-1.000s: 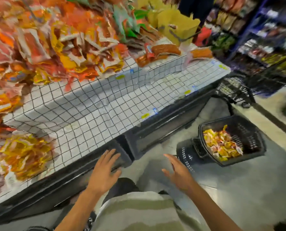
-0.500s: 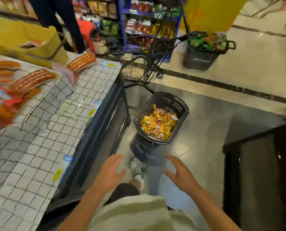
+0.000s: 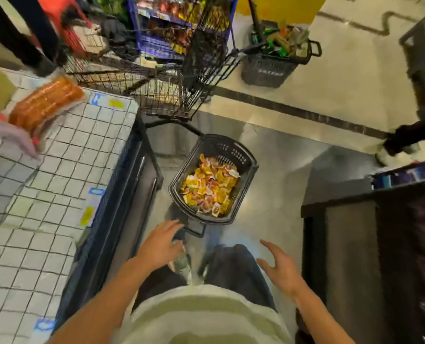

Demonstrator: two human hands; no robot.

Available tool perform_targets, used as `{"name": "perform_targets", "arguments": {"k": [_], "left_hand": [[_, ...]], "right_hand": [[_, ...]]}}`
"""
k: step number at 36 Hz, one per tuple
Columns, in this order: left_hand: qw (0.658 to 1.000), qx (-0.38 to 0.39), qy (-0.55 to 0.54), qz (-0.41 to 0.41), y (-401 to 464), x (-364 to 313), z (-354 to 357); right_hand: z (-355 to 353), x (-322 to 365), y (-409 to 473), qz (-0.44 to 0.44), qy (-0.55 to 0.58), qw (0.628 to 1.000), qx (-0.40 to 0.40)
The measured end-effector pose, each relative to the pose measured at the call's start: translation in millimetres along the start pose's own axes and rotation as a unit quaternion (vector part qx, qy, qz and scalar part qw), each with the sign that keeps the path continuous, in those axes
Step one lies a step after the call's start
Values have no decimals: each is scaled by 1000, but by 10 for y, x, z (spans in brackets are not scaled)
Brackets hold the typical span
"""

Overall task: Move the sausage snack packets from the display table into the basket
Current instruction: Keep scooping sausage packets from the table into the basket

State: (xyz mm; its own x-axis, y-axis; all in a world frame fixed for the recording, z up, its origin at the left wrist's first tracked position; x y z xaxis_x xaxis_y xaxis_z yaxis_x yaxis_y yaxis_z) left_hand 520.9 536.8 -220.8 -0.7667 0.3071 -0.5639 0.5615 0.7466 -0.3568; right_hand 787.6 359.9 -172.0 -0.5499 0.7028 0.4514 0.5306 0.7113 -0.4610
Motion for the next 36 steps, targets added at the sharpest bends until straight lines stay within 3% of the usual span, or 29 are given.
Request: {"name": "perform_targets", "arguments": {"k": [12,17,23,27,33,36], "left_hand": [[973,-46,-48,-222,467,732,652],[957,-29,-93,-275,916,789,1277],[954,-6,-119,-274,1683,883,2093],[966,9,-109,-233,2251,1005,2602],[953,-23,-189,-234,3071,1113,2927],[944,9,-212,-251,3376,1246,3188]], "right_hand": [[916,-253,1538,-35,-135,971,192],[1376,-391,2439,-54,-143,969,194],[2148,-553,3419,-113,-142,956,230],[2612,-636,4077,-100,-94,962,237],[3163,-841,4816,-116,-145,954,237],[3422,-1012,5051,-91,-179,945,258]]}}
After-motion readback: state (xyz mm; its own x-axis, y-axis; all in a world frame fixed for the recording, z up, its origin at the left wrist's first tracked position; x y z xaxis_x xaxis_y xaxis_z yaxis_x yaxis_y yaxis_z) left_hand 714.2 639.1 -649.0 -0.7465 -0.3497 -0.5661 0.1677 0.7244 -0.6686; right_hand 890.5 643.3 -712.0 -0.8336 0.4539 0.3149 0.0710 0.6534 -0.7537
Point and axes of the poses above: each hand's wrist, its own y-axis towards the middle knuckle, its own z-axis out of the palm, x = y × z, the point moved 9 cm from there along y, towards the middle knuckle, and after that the axes turned 15 degrees about -x, right-handed, at the moved point
